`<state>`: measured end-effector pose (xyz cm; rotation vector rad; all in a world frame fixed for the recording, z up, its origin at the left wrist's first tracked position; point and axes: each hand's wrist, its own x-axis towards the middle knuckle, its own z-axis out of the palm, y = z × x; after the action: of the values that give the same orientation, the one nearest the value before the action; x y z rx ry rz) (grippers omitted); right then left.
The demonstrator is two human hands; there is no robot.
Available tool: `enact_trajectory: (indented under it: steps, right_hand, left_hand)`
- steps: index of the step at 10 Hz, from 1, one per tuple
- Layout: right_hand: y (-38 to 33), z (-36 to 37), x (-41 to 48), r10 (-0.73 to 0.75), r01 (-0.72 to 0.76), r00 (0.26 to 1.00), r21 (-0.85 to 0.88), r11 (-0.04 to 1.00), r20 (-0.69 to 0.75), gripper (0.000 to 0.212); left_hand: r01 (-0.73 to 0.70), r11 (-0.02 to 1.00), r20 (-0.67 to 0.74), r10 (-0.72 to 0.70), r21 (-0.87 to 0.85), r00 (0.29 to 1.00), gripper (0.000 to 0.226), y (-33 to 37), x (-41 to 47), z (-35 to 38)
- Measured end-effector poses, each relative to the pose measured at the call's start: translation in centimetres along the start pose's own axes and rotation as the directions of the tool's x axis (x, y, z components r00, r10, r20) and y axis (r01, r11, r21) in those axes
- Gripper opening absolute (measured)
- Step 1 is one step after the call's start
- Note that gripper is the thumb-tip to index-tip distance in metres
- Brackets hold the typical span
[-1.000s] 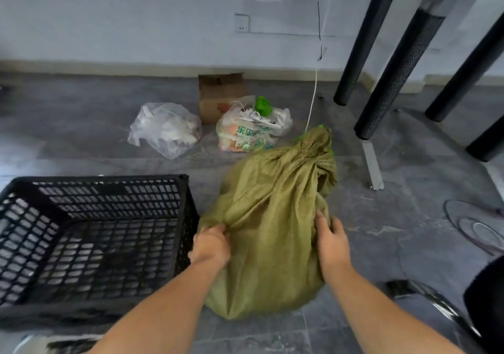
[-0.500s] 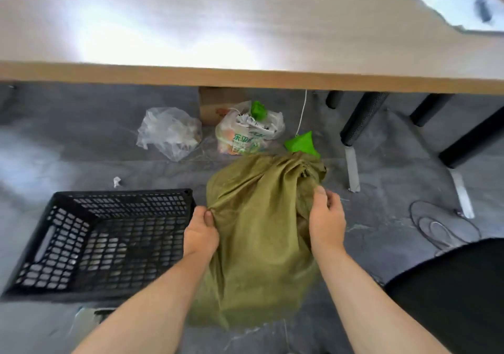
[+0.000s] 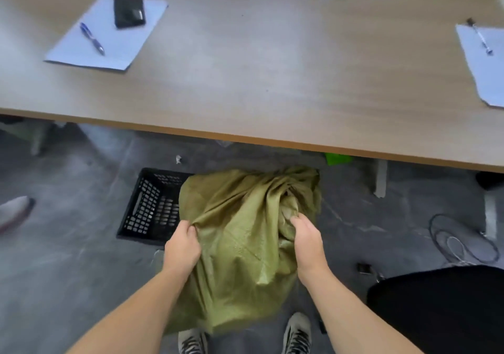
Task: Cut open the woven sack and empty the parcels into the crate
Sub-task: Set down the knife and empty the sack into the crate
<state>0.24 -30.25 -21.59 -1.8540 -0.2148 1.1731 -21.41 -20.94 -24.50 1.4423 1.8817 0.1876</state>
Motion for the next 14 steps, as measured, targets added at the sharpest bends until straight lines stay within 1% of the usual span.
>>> enact_trajectory:
  steps: [1,2,3,4,5,6,7,8,9,10,11,12,13,14]
  right_hand:
    - [0.4,3.8,-1.1,0.031,-0.029,0.995,-0.031,0.999,0.093,0.055]
    - [0.4,8.4,-2.5,0.05,-0.036,0.989,-0.099,0.994,0.136,0.058]
    - [0.7,12.8,-3.4,0.109,-0.095,0.985,-0.111,0.989,0.135,0.071]
    - [1.4,17.5,-3.5,0.145,-0.125,0.972,-0.114,0.986,0.183,0.08]
    - [1.9,22.2,-3.6,0.182,-0.161,0.956,-0.107,0.981,0.232,0.077]
    - [2.2,26.7,-3.2,0.25,-0.229,0.942,-0.116,0.966,0.223,0.076]
    - [2.9,30.9,-1.9,0.338,-0.307,0.925,-0.182,0.934,0.172,0.082]
    - [4.0,33.1,-0.5,0.42,-0.383,0.895,-0.227,0.895,0.148,0.082]
    - [5.1,33.9,0.7,0.484,-0.445,0.859,-0.224,0.867,0.167,0.079]
    - [6.1,34.3,1.8,0.537,-0.503,0.826,-0.201,0.84,0.175,0.079]
    - [8.2,33.4,2.9,0.576,-0.562,0.802,-0.124,0.817,0.157,0.07]
    - [10.2,31.8,3.1,0.613,-0.616,0.761,-0.06,0.785,0.21,0.055]
    - [11.1,30.3,2.4,0.626,-0.661,0.704,-0.014,0.75,0.336,0.05]
    - [12.2,29.2,2.3,0.628,-0.697,0.665,0.034,0.716,0.405,0.058]
  left_hand:
    - [0.069,0.997,-0.019,-0.069,0.015,0.997,0.027,-2.6,0.5,-3.8]
    - [0.109,0.993,-0.048,-0.107,0.041,0.993,0.028,-4.9,1.8,-7.9]
    - [0.169,0.98,-0.068,-0.163,0.102,0.984,0.029,-7.8,3.9,-11.6]
    - [0.229,0.961,-0.064,-0.222,0.154,0.973,0.028,-10.9,6.0,-15.0]
    - [0.281,0.936,-0.041,-0.279,0.213,0.959,0.026,-13.7,7.7,-17.8]
    - [0.309,0.92,0.003,-0.319,0.239,0.948,0.029,-14.8,9.4,-20.1]
    - [0.336,0.883,0.093,-0.384,0.328,0.919,0.033,-15.6,11.6,-21.5]
    - [0.367,0.864,0.136,-0.433,0.345,0.891,0.034,-16.6,13.8,-22.3]
    - [0.384,0.848,0.144,-0.459,0.366,0.877,0.037,-17.0,15.2,-22.8]
    - [0.42,0.848,0.163,-0.487,0.324,0.858,0.035,-16.8,17.1,-22.7]
    - [0.484,0.836,0.2,-0.537,0.259,0.82,0.036,-16.8,18.1,-21.6]
    - [0.548,0.812,0.234,-0.583,0.198,0.778,0.032,-16.0,18.1,-20.1]
    - [0.638,0.767,0.286,-0.627,0.066,0.725,0.034,-14.9,18.4,-18.6]
    - [0.732,0.681,0.375,-0.678,-0.005,0.633,0.032,-13.6,18.4,-17.8]
